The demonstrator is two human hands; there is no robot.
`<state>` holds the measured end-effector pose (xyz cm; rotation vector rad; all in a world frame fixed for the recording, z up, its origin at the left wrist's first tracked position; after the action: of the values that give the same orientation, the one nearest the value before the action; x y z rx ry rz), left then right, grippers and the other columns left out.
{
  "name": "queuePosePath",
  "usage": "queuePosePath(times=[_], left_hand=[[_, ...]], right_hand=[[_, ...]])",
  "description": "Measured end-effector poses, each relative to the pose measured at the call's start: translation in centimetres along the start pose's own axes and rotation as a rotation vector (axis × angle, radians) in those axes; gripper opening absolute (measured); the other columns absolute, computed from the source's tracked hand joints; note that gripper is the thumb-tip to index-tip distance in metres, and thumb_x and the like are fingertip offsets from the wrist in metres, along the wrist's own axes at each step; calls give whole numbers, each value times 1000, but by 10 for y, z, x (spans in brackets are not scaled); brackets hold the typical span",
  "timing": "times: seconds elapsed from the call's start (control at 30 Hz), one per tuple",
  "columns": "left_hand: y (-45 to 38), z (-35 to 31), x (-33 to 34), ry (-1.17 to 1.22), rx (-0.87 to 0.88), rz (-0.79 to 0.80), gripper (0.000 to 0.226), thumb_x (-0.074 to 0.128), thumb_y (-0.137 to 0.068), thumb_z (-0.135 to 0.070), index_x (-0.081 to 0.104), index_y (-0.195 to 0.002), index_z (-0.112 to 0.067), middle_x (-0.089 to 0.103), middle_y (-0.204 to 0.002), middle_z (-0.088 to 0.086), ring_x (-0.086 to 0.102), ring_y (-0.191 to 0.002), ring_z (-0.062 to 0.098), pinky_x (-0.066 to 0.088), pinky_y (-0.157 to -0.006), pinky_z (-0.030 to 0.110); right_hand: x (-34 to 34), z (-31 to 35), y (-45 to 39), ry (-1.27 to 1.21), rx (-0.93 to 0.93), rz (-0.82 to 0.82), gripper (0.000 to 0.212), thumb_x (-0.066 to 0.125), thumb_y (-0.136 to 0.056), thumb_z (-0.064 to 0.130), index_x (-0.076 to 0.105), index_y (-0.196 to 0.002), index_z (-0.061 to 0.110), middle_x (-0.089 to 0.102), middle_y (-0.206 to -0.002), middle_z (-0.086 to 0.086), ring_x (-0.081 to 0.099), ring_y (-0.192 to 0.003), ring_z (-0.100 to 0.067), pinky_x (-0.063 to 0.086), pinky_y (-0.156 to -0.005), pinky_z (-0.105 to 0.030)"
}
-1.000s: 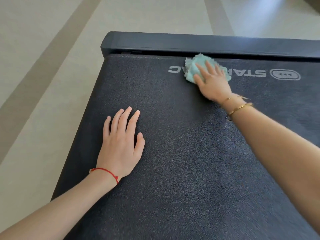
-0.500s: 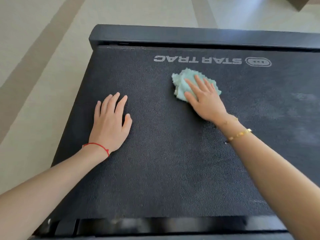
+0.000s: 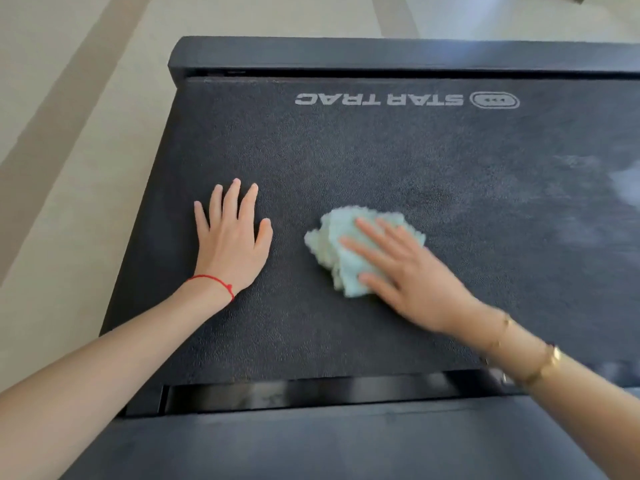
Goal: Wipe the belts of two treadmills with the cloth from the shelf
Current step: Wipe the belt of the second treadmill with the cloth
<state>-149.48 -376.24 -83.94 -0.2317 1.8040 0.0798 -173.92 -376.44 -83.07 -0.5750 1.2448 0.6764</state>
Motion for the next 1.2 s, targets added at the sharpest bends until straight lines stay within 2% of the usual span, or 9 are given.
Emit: queuePosePath(times=[0.17,0.3,0.43,0.57,0.73,0.8,0.87,1.0,1.2], left_hand=[[3,-1,0,-31,0,-22,59,34,-101,-38,26,-155,-16,20,-163,12,12,-151,34,7,-120,60],[5,-1,0,-36,5,-53,57,38,-101,-36,28,-154,-15,24,-161,13,14,-150,35,9,-119,61],[4,0,1,-35,8,-59,57,36,-102,-36,28,-154,-15,24,-161,13,15,-150,35,10,-119,61],[4,-1,1,-53,17,-57,57,35,-102,-37,27,-155,-16,24,-161,13,15,-150,35,10,-119,61],[4,-1,1,-69,8,-41,59,32,-101,-39,26,-155,-16,23,-162,13,15,-150,35,10,-119,61],[4,-1,1,-68,9,-41,58,33,-102,-39,26,-155,-16,23,-162,13,15,-150,35,10,-119,60],[5,-1,0,-62,14,-61,57,34,-102,-37,28,-154,-15,25,-161,14,16,-149,36,11,-118,61],[6,-1,0,-51,20,-68,57,36,-102,-35,29,-154,-14,26,-160,14,17,-149,36,11,-118,62],[6,-2,0,-73,22,-46,57,34,-103,-37,27,-155,-15,23,-162,14,16,-150,36,10,-118,60]], right_hand=[[-16,-82,-48,4,436,-93,58,23,-98,54,23,-153,35,12,-163,-5,6,-150,-33,1,-122,-45],[4,11,-18,2,140,-61,56,24,-99,51,27,-153,34,17,-163,-3,11,-150,-34,6,-122,-49],[7,62,40,-29,-56,21,53,31,-104,50,16,-154,39,4,-164,6,-1,-152,-20,3,-123,-42],[-2,6,37,-5,12,14,54,28,-102,52,21,-153,38,9,-164,5,7,-151,-23,8,-123,-43],[-18,-80,-18,4,430,-107,59,26,-96,52,28,-152,33,17,-162,-7,12,-149,-36,5,-121,-46],[-8,-49,-22,19,369,-121,57,27,-97,48,31,-151,30,21,-161,-8,16,-147,-39,5,-120,-48],[2,12,-3,21,142,-82,54,28,-100,46,31,-152,30,21,-161,-6,17,-148,-36,4,-120,-46],[7,71,54,-15,-132,69,53,30,-105,48,14,-154,39,1,-164,6,-3,-152,-20,-1,-123,-40],[-7,-29,8,14,82,-20,55,25,-102,51,25,-153,32,13,-163,-2,9,-151,-26,5,-123,-42]])
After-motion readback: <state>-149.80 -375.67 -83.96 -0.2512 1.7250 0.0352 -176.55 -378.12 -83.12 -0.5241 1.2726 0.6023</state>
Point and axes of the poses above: each hand's wrist, its own y-axis away from the middle knuckle, its own x-axis out of the palm, z = x × y, the point moved 8 cm from there along -y, towards the middle knuckle
